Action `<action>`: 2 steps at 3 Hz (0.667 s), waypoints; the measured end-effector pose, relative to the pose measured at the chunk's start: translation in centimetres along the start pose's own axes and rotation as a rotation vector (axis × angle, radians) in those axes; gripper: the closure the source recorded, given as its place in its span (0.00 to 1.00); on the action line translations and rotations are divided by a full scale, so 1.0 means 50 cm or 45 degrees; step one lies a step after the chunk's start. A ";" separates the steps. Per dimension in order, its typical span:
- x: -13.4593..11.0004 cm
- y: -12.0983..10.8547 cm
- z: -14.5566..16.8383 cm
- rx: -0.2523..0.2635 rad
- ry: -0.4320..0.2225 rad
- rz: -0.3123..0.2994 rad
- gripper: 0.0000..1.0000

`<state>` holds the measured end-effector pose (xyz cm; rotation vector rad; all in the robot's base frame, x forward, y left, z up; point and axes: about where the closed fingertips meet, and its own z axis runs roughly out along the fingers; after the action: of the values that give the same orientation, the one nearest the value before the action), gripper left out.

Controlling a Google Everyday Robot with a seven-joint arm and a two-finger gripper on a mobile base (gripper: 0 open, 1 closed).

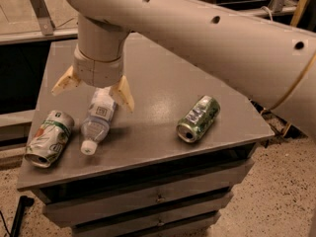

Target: Move blue plastic bottle near 7up can

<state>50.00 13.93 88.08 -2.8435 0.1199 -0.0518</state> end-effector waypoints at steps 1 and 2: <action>0.000 0.000 0.000 0.000 0.000 0.000 0.00; 0.011 0.001 -0.023 0.059 -0.025 0.009 0.00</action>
Offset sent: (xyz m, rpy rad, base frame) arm 0.0130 -0.0115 0.0263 0.1114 0.0440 -0.0030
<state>50.50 13.52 89.19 -2.7962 0.1232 -0.0245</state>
